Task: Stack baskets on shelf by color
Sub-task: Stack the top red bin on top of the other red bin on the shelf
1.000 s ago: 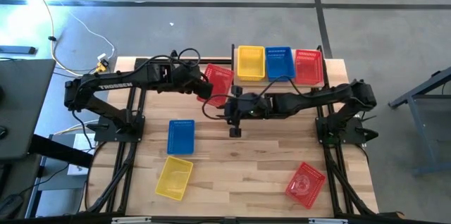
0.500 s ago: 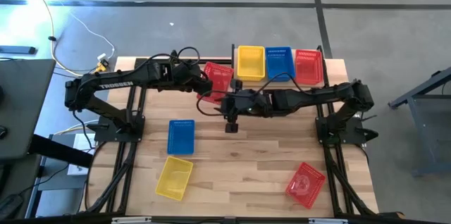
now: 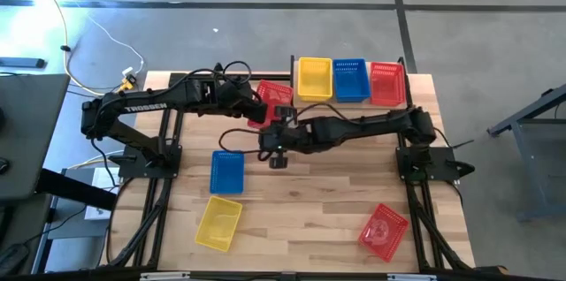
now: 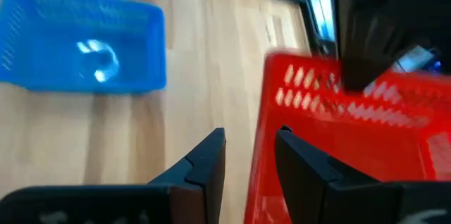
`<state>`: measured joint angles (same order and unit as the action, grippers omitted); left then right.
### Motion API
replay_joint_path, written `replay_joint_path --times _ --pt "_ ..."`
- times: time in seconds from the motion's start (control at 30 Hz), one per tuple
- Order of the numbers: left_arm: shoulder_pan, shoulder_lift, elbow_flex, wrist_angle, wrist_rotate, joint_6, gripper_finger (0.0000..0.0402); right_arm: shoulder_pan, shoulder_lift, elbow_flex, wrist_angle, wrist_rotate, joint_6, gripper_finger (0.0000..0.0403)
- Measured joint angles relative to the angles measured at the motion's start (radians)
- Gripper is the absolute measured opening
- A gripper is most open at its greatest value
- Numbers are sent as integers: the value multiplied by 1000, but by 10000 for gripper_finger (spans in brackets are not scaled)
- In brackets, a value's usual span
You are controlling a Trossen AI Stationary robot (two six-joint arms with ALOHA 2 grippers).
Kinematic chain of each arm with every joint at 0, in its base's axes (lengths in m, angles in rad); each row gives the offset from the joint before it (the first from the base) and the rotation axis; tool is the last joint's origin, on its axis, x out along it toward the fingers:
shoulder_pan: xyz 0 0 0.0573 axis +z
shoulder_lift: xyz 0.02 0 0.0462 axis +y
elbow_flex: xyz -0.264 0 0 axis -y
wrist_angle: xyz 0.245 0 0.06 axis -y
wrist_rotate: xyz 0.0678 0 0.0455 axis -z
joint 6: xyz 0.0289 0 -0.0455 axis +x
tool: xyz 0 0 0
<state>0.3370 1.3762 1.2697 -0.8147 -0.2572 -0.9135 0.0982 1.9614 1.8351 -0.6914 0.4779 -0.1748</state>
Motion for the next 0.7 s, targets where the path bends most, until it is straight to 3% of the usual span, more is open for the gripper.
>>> replay_joint_path --times 0.27,0.37,0.5,0.7 --pt "-5 0 0 5 24 -1 5 -20 67 78 -141 3 81 107" --pt "-4 0 0 9 36 -3 9 -20 68 78 -181 27 128 79" --pt "-5 0 0 9 38 -2 17 -21 68 78 -195 2 148 14" --pt "-4 0 -1 3 41 -3 32 -21 68 78 -202 -7 152 3"
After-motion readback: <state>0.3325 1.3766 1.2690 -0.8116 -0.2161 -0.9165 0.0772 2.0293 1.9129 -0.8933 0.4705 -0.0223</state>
